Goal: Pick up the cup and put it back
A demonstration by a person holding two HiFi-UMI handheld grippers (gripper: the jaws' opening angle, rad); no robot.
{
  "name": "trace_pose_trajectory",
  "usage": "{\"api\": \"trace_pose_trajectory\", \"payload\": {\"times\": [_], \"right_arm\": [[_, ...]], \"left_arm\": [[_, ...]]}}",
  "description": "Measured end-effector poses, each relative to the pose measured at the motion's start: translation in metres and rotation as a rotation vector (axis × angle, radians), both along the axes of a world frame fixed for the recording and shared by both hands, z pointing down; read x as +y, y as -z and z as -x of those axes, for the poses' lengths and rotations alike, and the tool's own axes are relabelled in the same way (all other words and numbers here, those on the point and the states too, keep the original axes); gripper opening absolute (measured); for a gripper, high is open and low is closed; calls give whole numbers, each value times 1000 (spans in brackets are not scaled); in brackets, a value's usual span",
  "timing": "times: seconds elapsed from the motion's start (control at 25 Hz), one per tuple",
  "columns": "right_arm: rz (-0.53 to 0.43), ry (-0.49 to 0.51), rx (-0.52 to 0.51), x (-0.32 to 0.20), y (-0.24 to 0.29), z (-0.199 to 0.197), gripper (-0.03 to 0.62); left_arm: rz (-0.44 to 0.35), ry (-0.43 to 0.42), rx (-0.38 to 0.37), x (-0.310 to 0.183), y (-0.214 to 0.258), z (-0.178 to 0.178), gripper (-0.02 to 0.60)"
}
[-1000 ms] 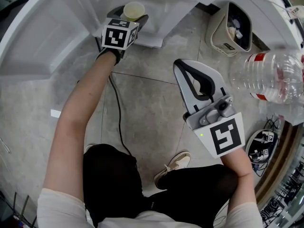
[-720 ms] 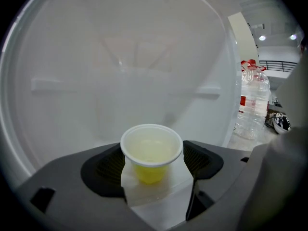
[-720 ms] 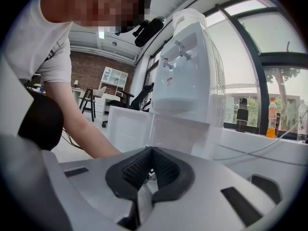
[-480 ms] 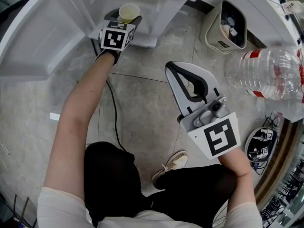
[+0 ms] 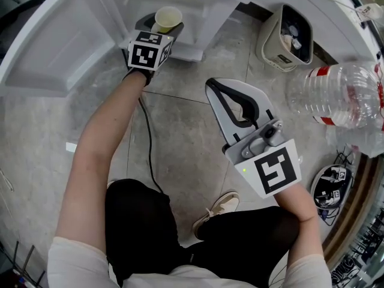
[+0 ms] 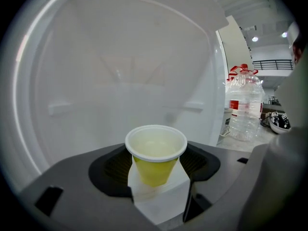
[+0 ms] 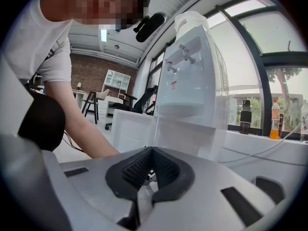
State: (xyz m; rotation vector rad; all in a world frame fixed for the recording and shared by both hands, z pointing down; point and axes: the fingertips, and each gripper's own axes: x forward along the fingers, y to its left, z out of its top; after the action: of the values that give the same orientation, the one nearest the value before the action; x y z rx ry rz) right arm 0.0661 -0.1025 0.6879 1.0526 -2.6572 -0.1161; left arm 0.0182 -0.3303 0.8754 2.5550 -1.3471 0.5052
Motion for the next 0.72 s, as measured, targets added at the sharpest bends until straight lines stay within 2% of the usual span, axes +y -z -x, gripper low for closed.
{"api": "trace_pose_trajectory", "payload": {"times": [0.36, 0.6, 0.72], "right_arm": [[-28, 31, -20, -5, 8, 20, 20], [-50, 45, -74, -17, 17, 33, 20], [-52, 52, -77, -20, 14, 37, 20]], "left_arm": [[-28, -43, 65, 31, 35, 13, 321], [-78, -94, 89, 63, 76, 21, 321], [-92, -109, 125, 80, 98, 24, 321]]}}
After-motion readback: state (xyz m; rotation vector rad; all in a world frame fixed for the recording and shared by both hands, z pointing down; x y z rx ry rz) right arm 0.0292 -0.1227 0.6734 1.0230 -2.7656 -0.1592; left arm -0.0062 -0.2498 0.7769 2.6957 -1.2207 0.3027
